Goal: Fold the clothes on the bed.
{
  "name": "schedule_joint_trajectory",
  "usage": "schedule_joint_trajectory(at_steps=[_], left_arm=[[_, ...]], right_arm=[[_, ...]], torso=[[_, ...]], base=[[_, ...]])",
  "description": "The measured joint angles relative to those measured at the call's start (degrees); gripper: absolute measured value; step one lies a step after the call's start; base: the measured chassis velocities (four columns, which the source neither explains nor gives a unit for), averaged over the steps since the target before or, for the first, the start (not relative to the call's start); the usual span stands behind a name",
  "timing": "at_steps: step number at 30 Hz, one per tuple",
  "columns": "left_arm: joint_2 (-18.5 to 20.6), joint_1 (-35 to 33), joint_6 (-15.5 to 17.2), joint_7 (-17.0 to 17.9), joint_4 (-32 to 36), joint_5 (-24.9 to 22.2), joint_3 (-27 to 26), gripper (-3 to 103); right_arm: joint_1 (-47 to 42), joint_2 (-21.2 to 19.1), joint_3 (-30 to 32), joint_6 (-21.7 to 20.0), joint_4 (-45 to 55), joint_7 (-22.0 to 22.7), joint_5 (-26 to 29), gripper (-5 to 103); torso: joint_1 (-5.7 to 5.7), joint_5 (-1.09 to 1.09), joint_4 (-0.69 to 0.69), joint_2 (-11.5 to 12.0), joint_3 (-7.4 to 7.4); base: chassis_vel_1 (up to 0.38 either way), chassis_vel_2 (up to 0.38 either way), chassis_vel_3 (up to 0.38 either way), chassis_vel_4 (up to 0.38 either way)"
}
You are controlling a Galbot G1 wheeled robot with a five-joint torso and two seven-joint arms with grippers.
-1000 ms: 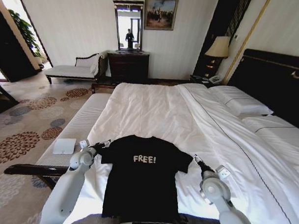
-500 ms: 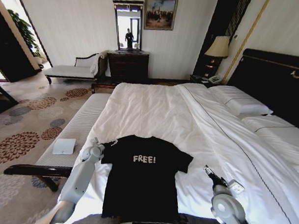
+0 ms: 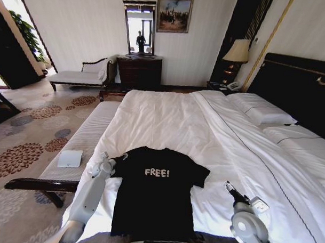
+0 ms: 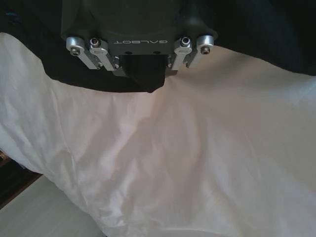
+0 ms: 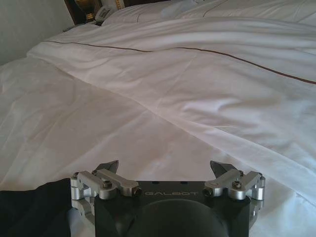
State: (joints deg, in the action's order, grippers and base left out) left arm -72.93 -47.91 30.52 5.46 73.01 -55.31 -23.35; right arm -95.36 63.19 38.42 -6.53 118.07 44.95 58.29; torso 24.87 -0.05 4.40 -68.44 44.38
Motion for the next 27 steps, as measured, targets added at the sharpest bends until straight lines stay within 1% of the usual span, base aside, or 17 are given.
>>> schedule_joint_trajectory(at_steps=[1, 2, 5, 6, 7, 8, 10, 11, 13, 15, 22, 24, 26, 27], left_arm=[[0.00, -0.06, 0.00, 0.02, 0.46, 0.05, -0.08, 37], [0.00, -0.06, 0.00, 0.02, 0.46, 0.05, -0.08, 37], [0.34, -0.07, 0.00, 0.24, 1.41, 0.23, -0.49, 20], [0.34, -0.07, 0.00, 0.24, 1.41, 0.23, -0.49, 20], [0.43, -0.01, 0.01, 0.31, 1.43, 0.32, -0.58, 14], [0.56, 0.12, 0.02, 0.38, 1.42, 0.53, -0.70, 14], [0.68, 0.36, 0.02, 0.39, 1.28, 0.73, -0.82, 3], [0.71, 0.53, 0.02, 0.39, 1.10, 0.78, -0.85, 2], [0.72, 0.60, 0.02, 0.39, 1.01, 0.80, -0.86, 2], [0.71, 1.13, -0.30, 0.39, 0.72, 1.03, -0.91, 1], [0.87, 1.72, -1.15, 0.39, 0.38, 1.36, -1.01, 1], [0.79, 1.67, -2.13, 0.39, 0.40, 1.37, -0.91, 1], [0.35, 1.04, -4.14, 0.34, 1.27, 1.06, -1.07, 1], [0.35, 1.04, -4.14, 0.34, 1.27, 1.06, -1.07, 1]], right_arm=[[-0.14, 0.19, 0.07, -0.01, -0.05, 0.06, -0.08, 100], [-0.14, 0.19, 0.07, -0.01, -0.05, 0.06, -0.08, 100], [-0.66, 1.00, 0.44, -0.03, -0.06, 0.18, -0.41, 100], [-0.66, 1.00, 0.44, -0.03, -0.06, 0.18, -0.41, 100], [-0.76, 1.14, 0.56, -0.04, -0.06, 0.20, -0.49, 100], [-0.90, 1.33, 0.74, -0.05, -0.04, 0.21, -0.59, 100], [-1.10, 1.62, 0.96, -0.05, 0.04, 0.24, -0.70, 100], [-1.26, 1.89, 1.09, -0.05, 0.11, 0.26, -0.81, 100], [-1.34, 2.09, 1.15, -0.06, 0.14, 0.26, -0.89, 100], [-1.56, 3.18, 1.32, -0.06, 0.15, 0.27, -1.53, 100], [-1.37, 3.40, 1.72, -0.02, -0.24, 0.08, -1.65, 100], [-0.98, 3.36, 1.70, 0.11, -0.76, -0.15, -1.82, 100], [-0.49, 3.39, 1.43, 0.35, -1.29, -0.46, -2.04, 100], [-0.49, 3.39, 1.43, 0.35, -1.29, -0.46, -2.04, 100]], torso=[[0.00, 0.00, 0.00, 0.00, 0.00], [0.00, 0.00, 0.00, 0.00, 0.00], [0.00, 0.00, 0.01, 0.00, 0.00], [0.00, 0.00, 0.01, 0.00, 0.00], [0.00, 0.00, 0.01, 0.00, 0.00], [0.00, 0.00, 0.00, 0.00, 0.00], [0.00, 0.00, 0.00, 0.00, 0.00], [0.00, 0.00, 0.01, 0.00, 0.00], [0.00, -0.01, 0.01, 0.00, 0.00], [0.00, 0.00, 0.00, 0.00, 0.00], [0.00, 0.00, 0.01, 0.00, 0.00], [0.00, 0.00, 0.00, 0.00, 0.00], [0.00, 0.00, 0.00, 0.00, 0.00], [0.00, 0.00, 0.00, 0.00, 0.00]], base=[[0.000, 0.000, 0.000, 0.000], [0.000, 0.000, 0.000, 0.000], [0.000, 0.000, 0.000, 0.000], [0.000, 0.000, 0.000, 0.000], [0.000, 0.000, 0.000, 0.000], [0.000, 0.000, 0.000, 0.000], [0.000, 0.000, 0.000, 0.000], [0.000, 0.000, 0.000, 0.000], [0.000, 0.000, 0.000, 0.000], [0.000, 0.000, 0.000, 0.000], [0.000, 0.000, 0.000, 0.000], [0.000, 0.000, 0.000, 0.000], [0.000, 0.000, 0.000, 0.000], [0.000, 0.000, 0.000, 0.000]])
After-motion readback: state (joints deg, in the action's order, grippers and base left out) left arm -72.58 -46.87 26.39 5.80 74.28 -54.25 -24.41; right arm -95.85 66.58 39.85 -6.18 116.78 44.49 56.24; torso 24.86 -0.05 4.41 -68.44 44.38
